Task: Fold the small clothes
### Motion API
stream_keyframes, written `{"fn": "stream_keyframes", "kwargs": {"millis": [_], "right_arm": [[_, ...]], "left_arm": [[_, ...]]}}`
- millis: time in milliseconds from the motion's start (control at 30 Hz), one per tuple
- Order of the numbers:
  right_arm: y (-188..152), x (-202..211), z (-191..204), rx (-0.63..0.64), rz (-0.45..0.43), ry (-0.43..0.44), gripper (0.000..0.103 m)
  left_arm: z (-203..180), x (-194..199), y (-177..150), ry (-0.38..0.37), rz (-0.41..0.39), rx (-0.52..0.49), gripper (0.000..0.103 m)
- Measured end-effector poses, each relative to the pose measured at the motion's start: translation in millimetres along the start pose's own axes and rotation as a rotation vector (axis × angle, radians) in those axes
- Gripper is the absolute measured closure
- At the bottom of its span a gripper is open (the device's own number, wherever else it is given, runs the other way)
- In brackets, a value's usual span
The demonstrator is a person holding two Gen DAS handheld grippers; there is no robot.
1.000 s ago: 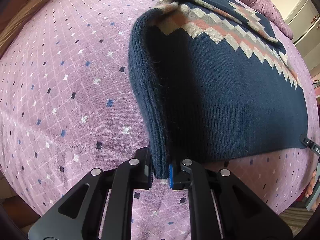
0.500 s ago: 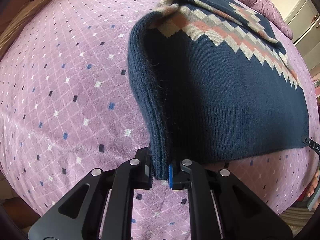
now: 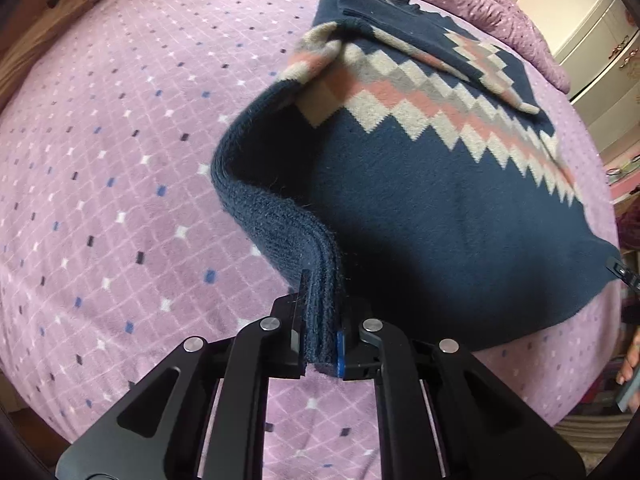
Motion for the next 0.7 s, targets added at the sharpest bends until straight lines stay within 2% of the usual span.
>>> {"fn": "stream_keyframes", "kwargs": {"millis": [167,367,467,700], "right_arm": [[6.7,4.7,5.9,0.009,-0.007,0.015,0.095],[18.1,14.5,10.4,0.03,-0.031,0.034,0.096],[36.6,18.8,16.2,0.049,-0.068,0.026,0.096],[104.9,18.9,38.8,0.111,-0.163,0.036,0.096]], "left_arm": [[5.1,10.9,-0.3,-0.035,0.008,0.019,0.096],[-7.0,33.7,22.2,-0.023,-0.046,-0.028,0.096],[-19.1,40.0,47.8,-0.015,-0.086,-0.058,0.096],[-49.8,35.1,122.9,-0.017,-0.141,-0.149,0.096]]}}
Point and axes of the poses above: each gripper's, at about its wrist camera, not at the fingertips, and x roughly against the way its jaws point, z to its left, y to its top, the point moved 3 cm from there along -x, roughly the way its jaws point, and after that the axes turned 14 degrees about z, right-handed, at the moved point
